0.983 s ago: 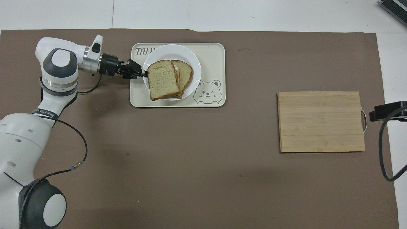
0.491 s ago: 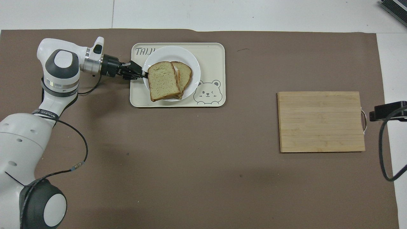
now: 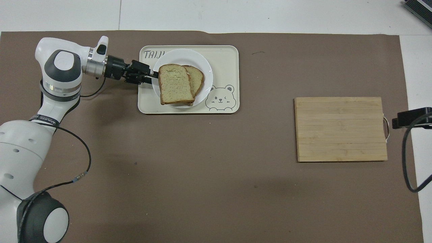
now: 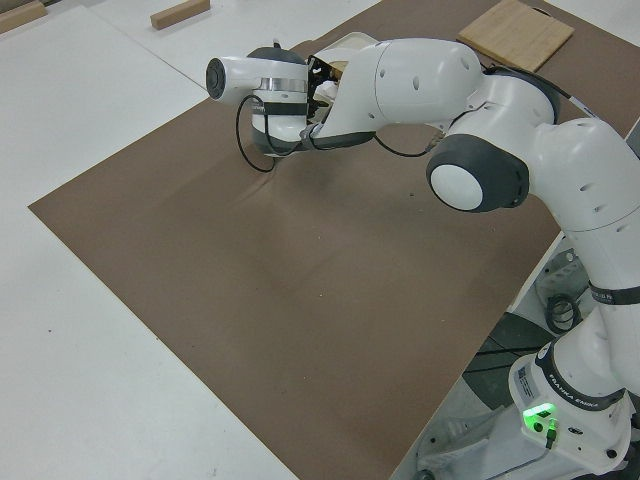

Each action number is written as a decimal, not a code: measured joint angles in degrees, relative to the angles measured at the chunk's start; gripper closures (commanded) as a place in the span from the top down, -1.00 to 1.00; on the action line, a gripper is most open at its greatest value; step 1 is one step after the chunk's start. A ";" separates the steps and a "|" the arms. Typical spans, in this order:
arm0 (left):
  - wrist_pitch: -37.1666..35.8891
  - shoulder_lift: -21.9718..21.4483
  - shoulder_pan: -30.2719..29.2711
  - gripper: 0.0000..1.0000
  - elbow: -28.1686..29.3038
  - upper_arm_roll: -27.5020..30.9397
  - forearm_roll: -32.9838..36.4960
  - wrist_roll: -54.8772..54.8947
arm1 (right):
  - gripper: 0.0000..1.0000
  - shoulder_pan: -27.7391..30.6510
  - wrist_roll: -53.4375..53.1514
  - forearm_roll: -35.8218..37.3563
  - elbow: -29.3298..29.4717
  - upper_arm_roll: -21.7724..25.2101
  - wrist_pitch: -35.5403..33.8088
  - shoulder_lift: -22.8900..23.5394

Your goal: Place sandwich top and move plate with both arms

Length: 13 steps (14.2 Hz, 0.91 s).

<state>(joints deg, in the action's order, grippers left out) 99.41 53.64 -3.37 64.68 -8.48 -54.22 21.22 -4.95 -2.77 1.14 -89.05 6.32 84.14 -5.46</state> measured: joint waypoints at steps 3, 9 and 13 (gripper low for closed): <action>0.07 -1.67 -0.38 1.00 -0.01 0.21 3.94 -0.65 | 1.00 0.00 0.00 0.00 0.00 0.00 0.00 0.00; 0.67 -5.06 -0.13 1.00 -0.05 2.09 11.27 -4.71 | 1.00 0.00 0.00 0.00 0.00 0.00 0.00 0.00; 5.65 -10.46 2.39 1.00 -0.18 2.22 26.09 -12.79 | 1.00 0.00 0.00 0.02 0.00 0.00 0.00 0.00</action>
<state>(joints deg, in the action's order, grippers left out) 105.06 43.17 -0.97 64.50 -6.27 -28.14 8.43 -4.95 -2.77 1.17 -89.05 6.32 84.14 -5.46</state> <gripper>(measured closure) 0.000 0.000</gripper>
